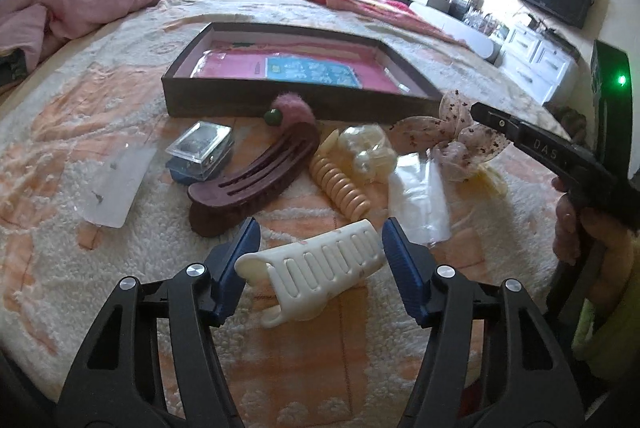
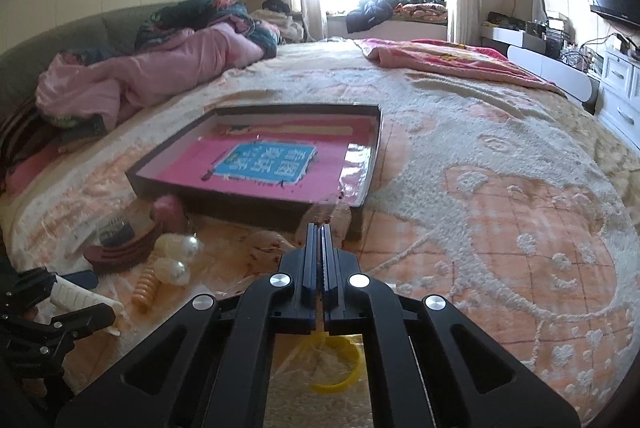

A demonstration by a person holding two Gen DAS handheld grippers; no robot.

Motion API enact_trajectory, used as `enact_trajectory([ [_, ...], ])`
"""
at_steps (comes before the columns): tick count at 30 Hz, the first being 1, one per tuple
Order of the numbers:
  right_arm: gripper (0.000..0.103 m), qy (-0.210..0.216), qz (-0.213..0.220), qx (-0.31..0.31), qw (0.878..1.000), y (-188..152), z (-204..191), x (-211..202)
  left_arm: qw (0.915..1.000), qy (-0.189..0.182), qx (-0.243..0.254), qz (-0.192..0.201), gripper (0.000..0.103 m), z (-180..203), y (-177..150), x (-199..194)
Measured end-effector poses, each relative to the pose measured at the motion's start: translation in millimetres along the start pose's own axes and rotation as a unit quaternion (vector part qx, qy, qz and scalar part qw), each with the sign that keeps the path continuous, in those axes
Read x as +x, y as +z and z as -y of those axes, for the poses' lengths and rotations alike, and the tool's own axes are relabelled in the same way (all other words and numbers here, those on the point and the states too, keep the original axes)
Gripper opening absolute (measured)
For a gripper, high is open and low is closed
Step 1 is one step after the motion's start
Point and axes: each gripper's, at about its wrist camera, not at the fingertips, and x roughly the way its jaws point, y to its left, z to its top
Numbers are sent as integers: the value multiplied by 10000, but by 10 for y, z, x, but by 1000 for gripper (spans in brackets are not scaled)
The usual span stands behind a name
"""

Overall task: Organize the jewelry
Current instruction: 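Grasp the white claw clip with the left tool while the right tool grasps the pink polka-dot bow, then carry the white claw clip with the left tool while the right tool carries the bow over the box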

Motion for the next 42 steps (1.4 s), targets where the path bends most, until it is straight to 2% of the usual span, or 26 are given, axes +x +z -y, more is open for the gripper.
enact_trajectory([
  [6,2,36,283,200,9994,89,137,-130,9996,-111,0,262,54,30,189,-111],
  [11,2,99,407,367,9984,169,235,-191,9985,-152,-199,493,54,-92,462,-124],
  [12,2,115,418,403,9982,189,257,-195,9981,-133,-229,549,25,-129,512,-122],
  [13,2,127,434,446,9980,213,281,-200,9979,-157,-244,572,19,-154,556,-114],
  [16,2,152,433,537,9975,275,333,-191,9972,-155,-457,578,18,-261,686,-68],
  [18,2,132,437,571,9973,323,352,-175,9966,-144,-518,629,6,-332,775,-31],
  [19,2,122,440,575,9973,340,357,-168,9966,-114,-480,656,5,-339,800,-23],
  [20,2,102,453,571,9973,359,359,-159,9968,-83,-447,662,4,-359,836,-2],
  [22,2,63,492,545,9973,386,357,-141,9963,-331,-580,535,4,-439,876,22],
  [25,2,83,491,542,9973,390,358,-101,9973,-332,-485,448,5,-513,834,-46],
  [26,2,96,470,531,9974,380,355,-84,9977,-367,-449,359,9,-540,803,-73],
  [27,2,104,455,526,9975,374,355,-73,9979,-398,-415,282,21,-548,782,-89],
  [29,2,146,414,531,9976,355,338,-58,9990,-273,-326,104,38,-551,650,-140],
  [31,2,182,425,528,9975,363,328,-64,9997,-186,-159,18,41,-500,527,-178],
  [33,2,222,457,540,9972,391,317,-68,9997,-202,-132,-77,60,-445,417,-194],
  [36,2,280,511,512,9970,448,288,-74,9992,-330,-54,-222,75,-297,282,-184],
  [39,2,391,595,474,9963,533,242,-86,9987,-162,245,-409,83,-83,165,-105],
  [42,2,545,711,400,9952,654,181,-92,9985,-14,217,-499,86,-35,134,-45],
])
